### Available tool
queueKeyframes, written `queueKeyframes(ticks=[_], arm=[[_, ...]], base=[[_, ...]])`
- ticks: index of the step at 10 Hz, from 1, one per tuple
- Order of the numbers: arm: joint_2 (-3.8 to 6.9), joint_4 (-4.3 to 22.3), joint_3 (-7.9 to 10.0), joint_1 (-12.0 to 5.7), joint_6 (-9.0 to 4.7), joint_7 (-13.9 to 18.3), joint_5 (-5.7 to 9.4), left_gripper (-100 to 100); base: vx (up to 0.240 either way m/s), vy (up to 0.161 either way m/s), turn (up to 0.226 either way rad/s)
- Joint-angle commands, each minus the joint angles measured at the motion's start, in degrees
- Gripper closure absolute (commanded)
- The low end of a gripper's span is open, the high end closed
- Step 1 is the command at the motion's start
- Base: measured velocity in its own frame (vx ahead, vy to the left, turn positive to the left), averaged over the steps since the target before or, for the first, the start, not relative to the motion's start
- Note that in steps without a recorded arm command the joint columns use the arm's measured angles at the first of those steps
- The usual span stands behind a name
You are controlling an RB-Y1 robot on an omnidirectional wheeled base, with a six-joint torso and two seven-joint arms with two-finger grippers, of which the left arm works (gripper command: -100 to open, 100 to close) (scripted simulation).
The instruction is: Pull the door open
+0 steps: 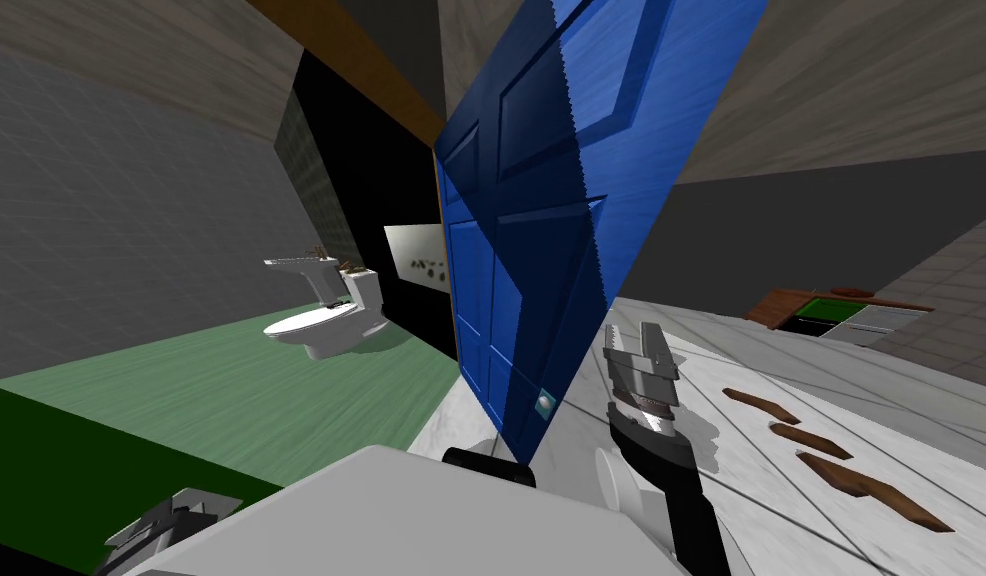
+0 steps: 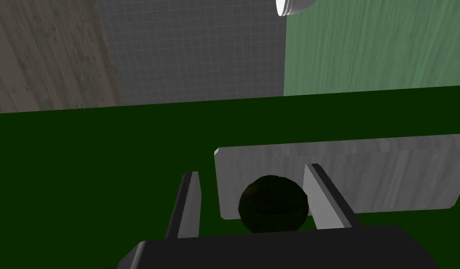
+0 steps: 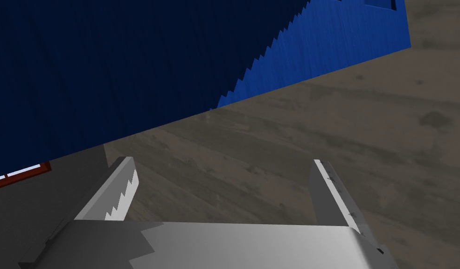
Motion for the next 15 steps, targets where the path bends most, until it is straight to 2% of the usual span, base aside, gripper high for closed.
queueKeyframes(ticks=[1,5,6,7,8,10,11,15], arm=[[0.04,-0.06,0.02,0.02,-0.04,0.01,0.01,100],[0.04,-0.06,0.02,0.02,-0.04,0.01,0.01,100],[0.00,0.14,-1.70,0.03,-0.16,0.91,-0.99,100],[0.00,1.61,-1.70,0.03,-0.16,0.91,-0.99,100],[0.17,0.07,-2.65,-0.01,-0.47,1.41,-1.53,100],[0.17,0.07,-2.65,-0.01,-0.47,1.41,-1.53,100],[-0.77,-1.88,-2.56,0.96,0.00,2.10,-1.74,-100],[-0.87,-1.94,-2.44,2.01,-0.71,3.24,-2.23,-100]], base=[[0.001,-0.035,-0.004],[0.003,-0.008,0.004],[-0.009,-0.113,0.066],[0.013,-0.151,0.073],[0.001,-0.144,0.086],[-0.018,-0.089,-0.016],[-0.047,-0.136,-0.005],[-0.112,-0.168,0.022]])
